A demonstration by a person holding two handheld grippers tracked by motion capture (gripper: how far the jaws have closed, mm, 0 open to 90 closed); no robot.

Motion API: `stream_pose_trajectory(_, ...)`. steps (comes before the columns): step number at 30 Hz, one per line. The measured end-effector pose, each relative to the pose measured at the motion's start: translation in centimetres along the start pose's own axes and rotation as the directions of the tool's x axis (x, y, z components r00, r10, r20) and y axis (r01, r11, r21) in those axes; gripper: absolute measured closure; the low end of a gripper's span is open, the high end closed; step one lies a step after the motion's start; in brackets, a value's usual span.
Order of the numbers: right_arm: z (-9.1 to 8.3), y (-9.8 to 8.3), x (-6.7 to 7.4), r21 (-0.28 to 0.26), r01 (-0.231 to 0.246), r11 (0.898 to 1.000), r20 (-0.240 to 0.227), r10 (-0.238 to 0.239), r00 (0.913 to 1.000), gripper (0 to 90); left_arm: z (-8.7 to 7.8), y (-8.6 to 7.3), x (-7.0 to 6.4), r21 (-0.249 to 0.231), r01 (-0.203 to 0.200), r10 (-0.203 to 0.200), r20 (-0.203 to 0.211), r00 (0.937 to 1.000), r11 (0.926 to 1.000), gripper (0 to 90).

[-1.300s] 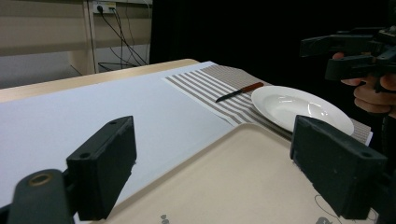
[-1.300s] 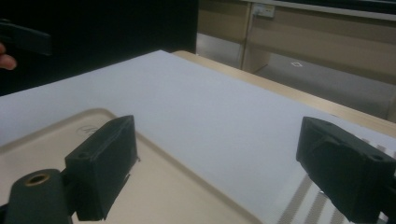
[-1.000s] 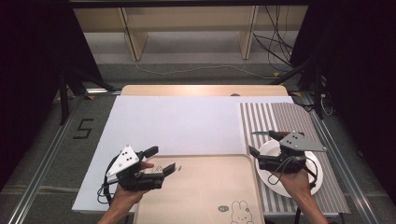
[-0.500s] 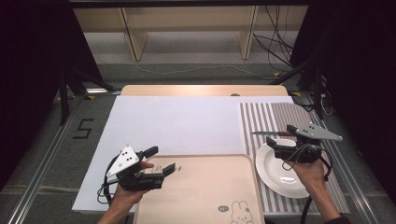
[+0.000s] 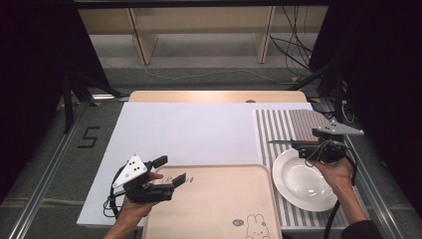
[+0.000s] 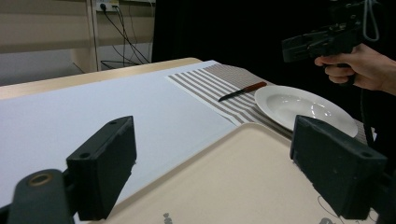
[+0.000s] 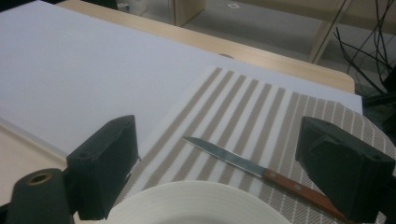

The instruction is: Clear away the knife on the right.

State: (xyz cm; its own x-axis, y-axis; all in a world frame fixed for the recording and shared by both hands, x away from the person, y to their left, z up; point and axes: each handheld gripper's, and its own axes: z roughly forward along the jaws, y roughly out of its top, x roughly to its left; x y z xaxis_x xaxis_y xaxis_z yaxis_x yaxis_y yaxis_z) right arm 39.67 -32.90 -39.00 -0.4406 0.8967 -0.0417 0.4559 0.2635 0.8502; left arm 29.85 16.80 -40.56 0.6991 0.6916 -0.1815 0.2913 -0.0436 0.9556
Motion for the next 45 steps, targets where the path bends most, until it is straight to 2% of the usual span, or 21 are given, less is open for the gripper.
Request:
stream_pose_trajectory(8, 2.7, 0.9, -2.5, 0.100, -0.019, 0.995, 0.007, 0.018, 0.9998, 15.0, 0.0, 0.0, 0.1, 0.000, 0.004, -0.004, -0.007, 1.0000, 1.0000, 14.4)
stream_pose_trajectory(13, 3.8, 1.0, -3.6, 0.161, -0.033, 0.986, 0.020, 0.031, 0.9993, 16.0, 0.0, 0.0, 0.1, -0.001, 0.005, -0.005, -0.006, 1.0000, 1.0000, 14.4)
stream_pose_trajectory(18, 4.9, 1.2, -4.6, 0.236, -0.027, 0.971, 0.018, 0.024, 0.9996, 16.4, 0.0, 0.0, 0.1, 0.001, 0.004, -0.004, -0.006, 1.0000, 1.0000, 14.4)
stream_pose_trajectory(23, 6.2, 1.3, -5.4, 0.309, -0.023, 0.951, 0.028, 0.015, 0.9995, 16.8, 0.0, 0.0, 0.1, -0.001, 0.008, -0.008, -0.006, 0.9999, 1.0000, 14.4)
stream_pose_trajectory(27, 7.2, 1.2, -6.1, 0.370, -0.031, 0.928, 0.035, 0.020, 0.9992, 17.6, 0.0, 0.0, 0.1, -0.002, 0.007, -0.007, -0.005, 1.0000, 1.0000, 14.4)
stream_pose_trajectory(28, 7.5, 1.1, -6.2, 0.377, -0.036, 0.925, 0.040, 0.023, 0.9989, 17.6, 0.0, 0.0, 0.1, -0.002, 0.006, -0.006, -0.006, 1.0000, 1.0000, 14.4)
stream_pose_trajectory(32, 8.6, 1.0, -6.8, 0.434, -0.044, 0.900, 0.052, 0.024, 0.9984, 18.1, 0.0, 0.0, 0.1, -0.002, 0.006, -0.006, -0.005, 1.0000, 1.0000, 14.4)
stream_pose_trajectory(36, 9.2, 1.0, -7.3, 0.467, -0.054, 0.883, 0.060, 0.029, 0.9978, 19.5, 0.0, 0.0, 0.1, -0.002, 0.006, -0.006, -0.005, 1.0000, 1.0000, 14.4)
stream_pose_trajectory(40, 9.8, 0.7, -7.5, 0.506, -0.046, 0.861, 0.063, 0.016, 0.9979, 19.8, 0.0, 0.0, 0.1, -0.004, 0.008, -0.008, -0.004, 1.0000, 1.0000, 14.4)
stream_pose_trajectory(45, 10.4, 0.3, -7.7, 0.541, -0.035, 0.840, 0.059, 0.004, 0.9982, 21.2, 0.0, 0.0, 0.1, -0.003, 0.007, -0.007, -0.004, 1.0000, 1.0000, 14.4)
